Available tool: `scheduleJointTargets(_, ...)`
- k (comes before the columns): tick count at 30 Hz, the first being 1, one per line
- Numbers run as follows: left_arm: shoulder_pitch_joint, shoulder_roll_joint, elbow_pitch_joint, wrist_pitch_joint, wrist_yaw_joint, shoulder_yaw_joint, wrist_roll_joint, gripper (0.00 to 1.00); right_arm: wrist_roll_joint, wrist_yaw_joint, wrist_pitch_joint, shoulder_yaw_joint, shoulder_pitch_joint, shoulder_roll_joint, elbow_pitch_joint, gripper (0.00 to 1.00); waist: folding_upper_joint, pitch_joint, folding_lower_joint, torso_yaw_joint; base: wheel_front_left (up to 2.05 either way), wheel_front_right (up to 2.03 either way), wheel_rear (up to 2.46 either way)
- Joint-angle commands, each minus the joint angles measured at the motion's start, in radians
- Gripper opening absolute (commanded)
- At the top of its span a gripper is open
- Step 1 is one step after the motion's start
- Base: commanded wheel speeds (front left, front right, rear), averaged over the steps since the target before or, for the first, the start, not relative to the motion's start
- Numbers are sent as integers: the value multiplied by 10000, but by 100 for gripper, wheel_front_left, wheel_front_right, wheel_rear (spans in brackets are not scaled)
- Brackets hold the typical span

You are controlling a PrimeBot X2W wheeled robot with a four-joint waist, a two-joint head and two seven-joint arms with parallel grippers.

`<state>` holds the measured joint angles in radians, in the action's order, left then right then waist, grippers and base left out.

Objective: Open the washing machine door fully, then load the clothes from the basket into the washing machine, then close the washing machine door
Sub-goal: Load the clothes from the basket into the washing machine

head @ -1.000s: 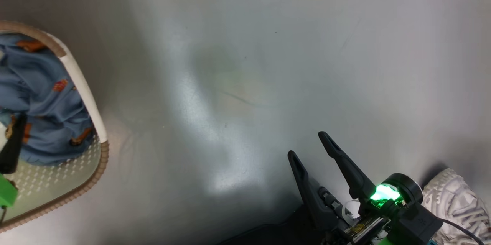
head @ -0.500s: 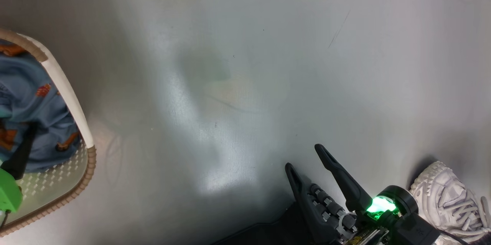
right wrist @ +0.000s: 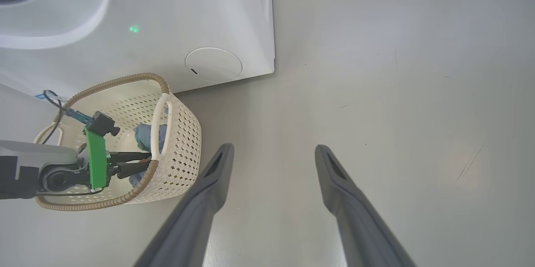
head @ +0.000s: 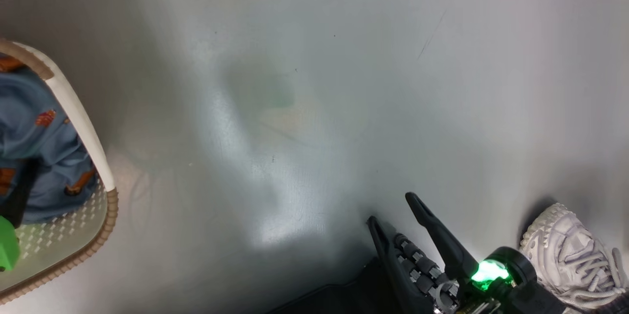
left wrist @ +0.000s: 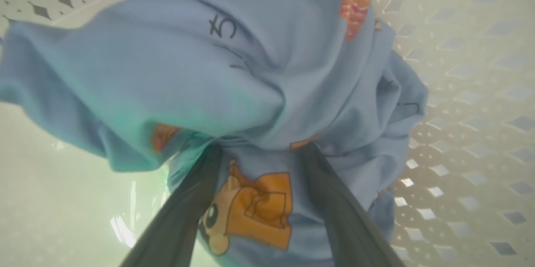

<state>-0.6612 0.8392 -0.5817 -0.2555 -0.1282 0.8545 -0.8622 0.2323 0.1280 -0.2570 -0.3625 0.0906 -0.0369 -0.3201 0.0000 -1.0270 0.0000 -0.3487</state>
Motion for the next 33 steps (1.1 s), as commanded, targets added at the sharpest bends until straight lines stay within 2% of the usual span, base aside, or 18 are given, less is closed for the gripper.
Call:
scheduleJointTargets(1, 20, 318, -52, -63, -25, -286, 13, 100, 133, 27, -48, -201, 602, -133, -187, 100, 0, 7, 0, -38, 0, 0, 0)
scheduleJointTargets(15, -584, -75, -961, -63, -25, 234, 86, 100, 122, 27, -48, -236, 1213, -133, -292, 100, 0, 164, 0, -264, 0, 0, 0)
scheduleJointTargets(16, -613, -109, -957, -63, -25, 270, 47, 80, 118, 27, -48, -235, 1207, -133, -286, 100, 0, 167, 0, -258, 0, 0, 0)
scheduleJointTargets(17, -635, -128, -961, -63, -25, 301, 7, 22, 115, 27, -48, -232, 1191, -133, -281, 100, 0, 170, 0, -247, 0, 0, 0)
scheduleJointTargets(18, -643, -132, -962, -63, -25, 332, -39, 0, 125, 27, -48, -226, 1172, -133, -279, 100, 0, 174, 0, -236, 0, 0, 0)
scheduleJointTargets(23, -679, -27, -708, -63, -25, 274, -254, 0, 145, 27, -48, -149, 999, -133, -239, 100, 0, 181, 0, -161, 0, 0, 0)
scheduleJointTargets(33, -154, 223, 787, -63, -25, -1337, -737, 0, 283, 27, -48, -87, 330, -133, -241, 100, 0, 255, 0, 8, 0, 0, 0)
